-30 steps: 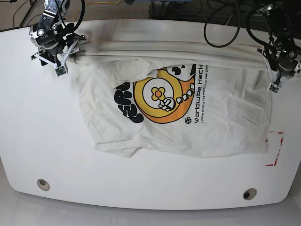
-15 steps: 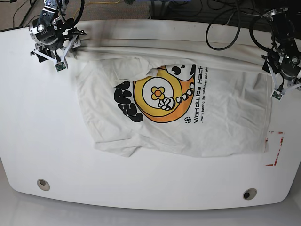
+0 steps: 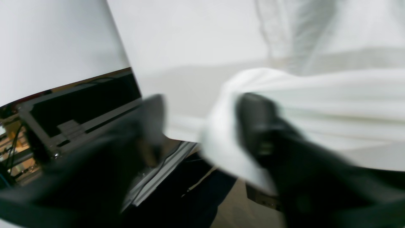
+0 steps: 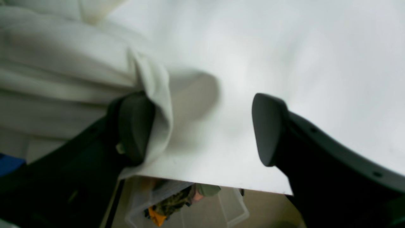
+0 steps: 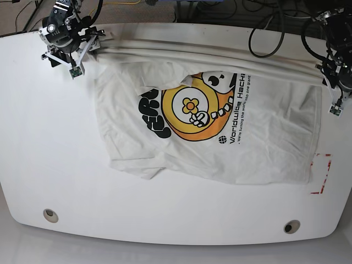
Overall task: Layout the t-shirt on the table in an organized manner, then fold the t-shirt properly
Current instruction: 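Open both grippers to release the t-shirt edge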
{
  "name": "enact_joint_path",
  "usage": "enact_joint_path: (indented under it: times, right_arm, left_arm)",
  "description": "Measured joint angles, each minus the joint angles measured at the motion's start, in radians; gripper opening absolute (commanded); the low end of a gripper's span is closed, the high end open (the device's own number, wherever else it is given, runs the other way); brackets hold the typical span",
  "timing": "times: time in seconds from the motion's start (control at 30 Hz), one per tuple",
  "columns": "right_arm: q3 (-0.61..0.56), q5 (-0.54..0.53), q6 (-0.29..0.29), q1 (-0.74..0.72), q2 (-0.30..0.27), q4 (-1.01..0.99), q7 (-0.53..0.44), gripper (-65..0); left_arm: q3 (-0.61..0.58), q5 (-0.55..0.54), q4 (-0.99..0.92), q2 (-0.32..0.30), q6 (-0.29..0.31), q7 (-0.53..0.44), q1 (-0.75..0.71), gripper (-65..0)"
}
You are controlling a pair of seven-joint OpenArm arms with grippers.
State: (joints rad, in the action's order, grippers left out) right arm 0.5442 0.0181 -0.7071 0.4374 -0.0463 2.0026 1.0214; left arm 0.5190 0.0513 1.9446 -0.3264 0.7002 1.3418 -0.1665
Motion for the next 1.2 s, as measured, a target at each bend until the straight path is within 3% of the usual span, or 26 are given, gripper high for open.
enact_joint_path:
  times: [0.1, 0.23, 0.37, 0.5, 0.73, 0.97, 1.2]
  right_arm:
    - [0.000, -0.008, 0.000, -0.007, 0.016, 0.000, 0.001, -20.6]
    - [-0.019, -0.068, 0.005, -0.013, 0.016, -0.001, 0.010, -20.6]
    - [-0.077, -0.126, 0.010, -0.013, 0.010, -0.001, 0.010, -20.6]
    - [-0.115, -0.153, 0.007, -0.016, 0.013, -0.001, 0.008, -20.6]
    - [-0.146, -0.153, 0.008, -0.004, 0.013, -0.001, 0.010, -20.6]
    - [-0.140, -0.150, 0.008, -0.037, 0.012, -0.001, 0.011, -20.6]
    - [-0.140, -0.147, 0.008, -0.054, 0.009, -0.001, 0.010, -20.6]
  left_arm:
    - [-0.014, 0.017, 0.000, 0.025, 0.000, 0.003, -0.002, -40.6]
    - [-0.072, 0.022, -0.001, 0.035, 0.000, 0.000, -0.019, -29.3]
    - [-0.079, 0.020, 0.001, 0.056, 0.000, 0.001, -0.048, -23.5]
    - [-0.081, 0.013, 0.001, 0.087, -0.003, 0.018, -0.072, -24.3]
    - [-0.058, -0.072, 0.004, 0.087, -0.003, 0.011, -0.090, -24.2]
    - [0.095, -0.246, 0.005, 0.079, -0.003, 0.026, -0.084, -24.2]
    - [0.152, -0.464, 0.006, 0.025, -0.003, 0.039, -0.079, -24.2]
